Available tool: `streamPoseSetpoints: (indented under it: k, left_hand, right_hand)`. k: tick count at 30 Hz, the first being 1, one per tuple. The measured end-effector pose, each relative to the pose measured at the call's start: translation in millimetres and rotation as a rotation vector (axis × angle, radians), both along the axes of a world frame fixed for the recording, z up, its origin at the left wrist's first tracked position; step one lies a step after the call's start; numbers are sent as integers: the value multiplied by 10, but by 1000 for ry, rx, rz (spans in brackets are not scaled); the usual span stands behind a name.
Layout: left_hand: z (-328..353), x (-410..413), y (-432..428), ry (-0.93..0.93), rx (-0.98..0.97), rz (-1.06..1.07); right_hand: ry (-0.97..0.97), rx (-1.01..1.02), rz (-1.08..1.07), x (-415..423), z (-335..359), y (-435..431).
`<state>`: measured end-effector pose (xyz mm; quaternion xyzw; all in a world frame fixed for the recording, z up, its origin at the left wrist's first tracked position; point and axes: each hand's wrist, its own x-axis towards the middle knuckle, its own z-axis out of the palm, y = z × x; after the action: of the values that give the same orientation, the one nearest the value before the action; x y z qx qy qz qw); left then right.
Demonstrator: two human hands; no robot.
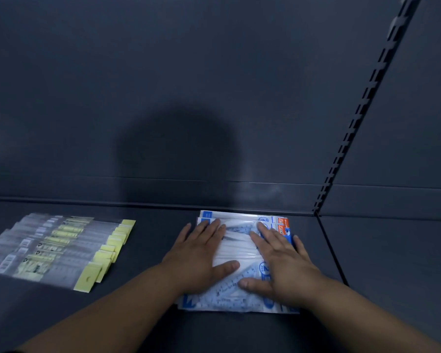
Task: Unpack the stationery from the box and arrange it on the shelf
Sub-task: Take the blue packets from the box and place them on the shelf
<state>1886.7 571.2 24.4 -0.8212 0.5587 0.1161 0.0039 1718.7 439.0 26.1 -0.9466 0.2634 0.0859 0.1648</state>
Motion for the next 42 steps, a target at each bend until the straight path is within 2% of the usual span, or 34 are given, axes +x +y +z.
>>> streamPoseSetpoints:
  k: [4, 7, 14, 21, 26, 37, 42]
  left_hand:
    - [-23, -40, 185, -12, -48, -21]
    - [-93, -123, 360, 16, -20, -57]
    - [-59, -58, 237, 78, -75, -5]
    - [-72, -122, 383, 193, -75, -71]
    - [-61, -106, 352, 162, -55, -92]
    - [-161, -193, 503, 126, 5, -87]
    - [-136, -230, 530, 160, -57, -50]
  right_hand:
    - [-54, -40, 28, -61, 36, 81]
    - [-10, -54, 72, -109, 16, 181]
    - [-29, -121, -35, -44, 73, 228]
    - [-21, -133, -17, -194, 99, 434]
    - [-55, -176, -71, -260, 150, 513]
    - [55, -107, -47, -334, -20, 621]
    - [38, -121, -55, -310, -4, 611]
